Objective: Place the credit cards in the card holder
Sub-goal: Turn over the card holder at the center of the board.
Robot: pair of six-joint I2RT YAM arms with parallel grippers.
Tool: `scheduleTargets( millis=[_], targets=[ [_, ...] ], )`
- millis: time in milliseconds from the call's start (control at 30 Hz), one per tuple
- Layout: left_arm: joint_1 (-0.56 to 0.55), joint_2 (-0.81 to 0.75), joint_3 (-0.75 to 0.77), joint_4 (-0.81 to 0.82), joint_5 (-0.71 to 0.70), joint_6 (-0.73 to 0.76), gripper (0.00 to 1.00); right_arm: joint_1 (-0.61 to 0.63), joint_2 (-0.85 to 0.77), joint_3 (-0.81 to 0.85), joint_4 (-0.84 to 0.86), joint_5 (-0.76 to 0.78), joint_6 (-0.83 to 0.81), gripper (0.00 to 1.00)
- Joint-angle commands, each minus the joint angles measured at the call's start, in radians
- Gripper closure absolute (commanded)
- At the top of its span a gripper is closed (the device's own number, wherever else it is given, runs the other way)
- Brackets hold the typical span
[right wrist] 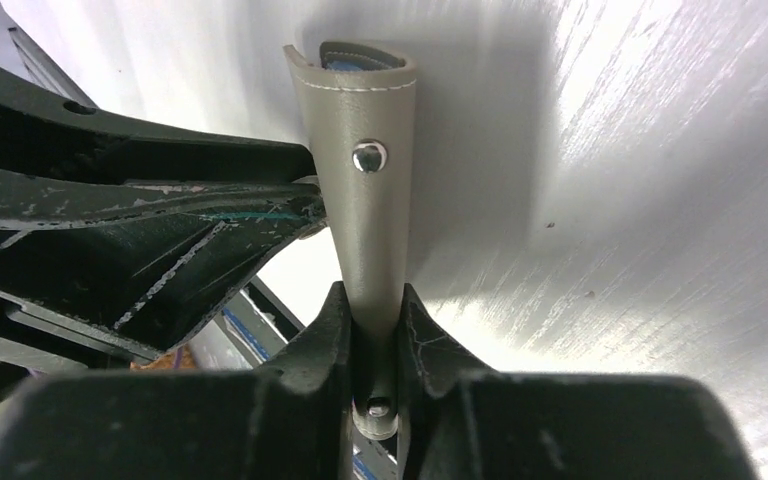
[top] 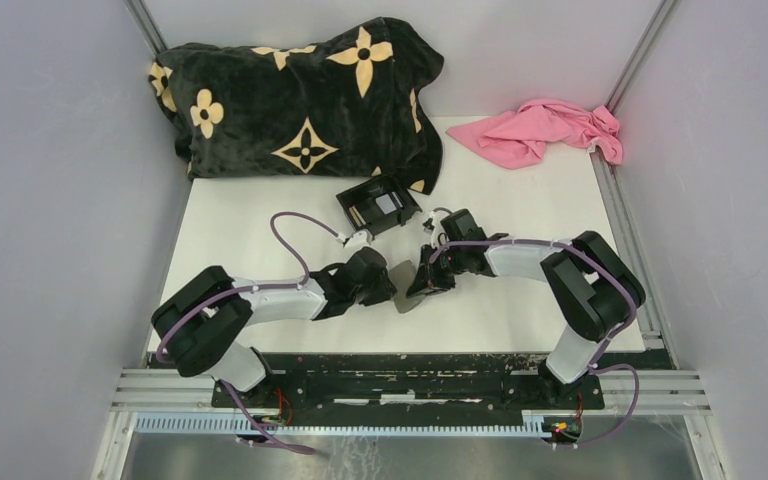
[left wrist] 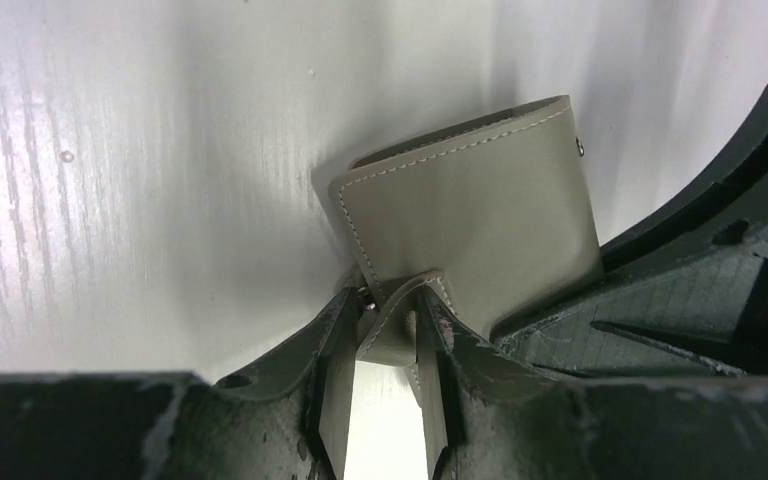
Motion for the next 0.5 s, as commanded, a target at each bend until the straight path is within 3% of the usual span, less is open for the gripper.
scheduleTargets(
  millis=[0,267,467],
  targets=[
    [0.001,0.054,0.044,-0.105,0.012,0.066,0.63,0.026,-0.060,0.075,-0.093,0.131,-0.060,0.95],
    [0.034,-0.122,0.162,-0.352,-0.156,0.053,0.58,0.044,-0.153,0.331,-0.491,0.533,-0.247,0.99],
    [0.036,-0.266,0.127,-0.388,-0.219,0.006,0.57,0.172,-0.097,0.500,-0.703,0.854,-0.334,0.99]
  ],
)
